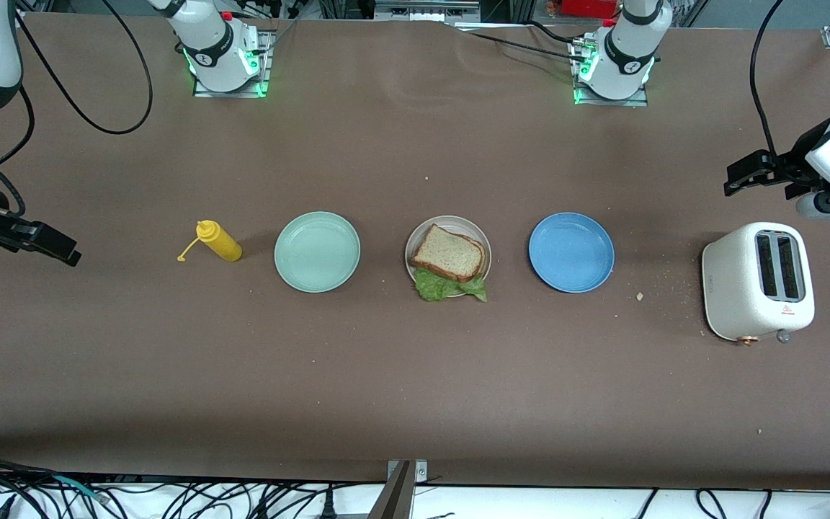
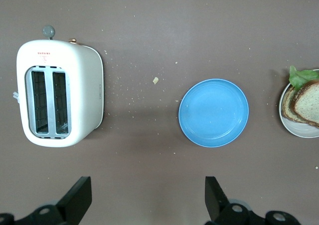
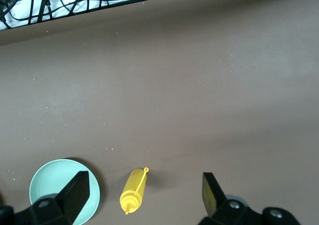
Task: Make sandwich in beige plate with both arms
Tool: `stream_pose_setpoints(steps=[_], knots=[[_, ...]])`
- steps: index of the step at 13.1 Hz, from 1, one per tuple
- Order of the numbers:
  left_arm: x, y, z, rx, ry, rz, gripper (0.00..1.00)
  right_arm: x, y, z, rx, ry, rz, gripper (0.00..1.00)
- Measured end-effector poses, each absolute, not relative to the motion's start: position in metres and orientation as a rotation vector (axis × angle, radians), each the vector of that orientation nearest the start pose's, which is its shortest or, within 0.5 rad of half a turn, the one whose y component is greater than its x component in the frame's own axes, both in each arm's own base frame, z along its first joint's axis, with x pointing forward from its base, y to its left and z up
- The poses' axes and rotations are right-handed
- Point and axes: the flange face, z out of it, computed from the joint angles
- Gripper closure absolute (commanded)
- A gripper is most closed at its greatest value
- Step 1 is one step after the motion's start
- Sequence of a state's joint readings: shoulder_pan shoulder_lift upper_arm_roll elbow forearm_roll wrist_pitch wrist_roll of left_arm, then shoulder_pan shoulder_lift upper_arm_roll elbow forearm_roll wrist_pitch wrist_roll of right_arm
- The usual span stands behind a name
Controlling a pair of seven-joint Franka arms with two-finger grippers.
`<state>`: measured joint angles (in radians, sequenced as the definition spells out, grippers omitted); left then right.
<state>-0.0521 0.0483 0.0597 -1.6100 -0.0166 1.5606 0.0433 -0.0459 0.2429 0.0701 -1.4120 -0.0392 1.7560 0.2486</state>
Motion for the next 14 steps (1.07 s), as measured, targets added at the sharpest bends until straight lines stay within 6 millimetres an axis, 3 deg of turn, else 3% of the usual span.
stream_pose_setpoints(steps=[4, 9, 14], knots=[[0.565, 0.002, 0.578, -3.154, 0.055, 0.152, 0.00, 0.643, 0.018, 0.572, -3.121, 0.373, -0.161, 0.00], [0.565, 0.002, 0.578, -3.154, 0.055, 0.149, 0.00, 0.642, 0.021, 0.571, -3.145, 0.227, -0.134, 0.00], [0.565, 0.002, 0.579, -3.154, 0.055, 0.144, 0.00, 0.641, 0.023, 0.572, -3.146, 0.215, -0.129, 0.00]])
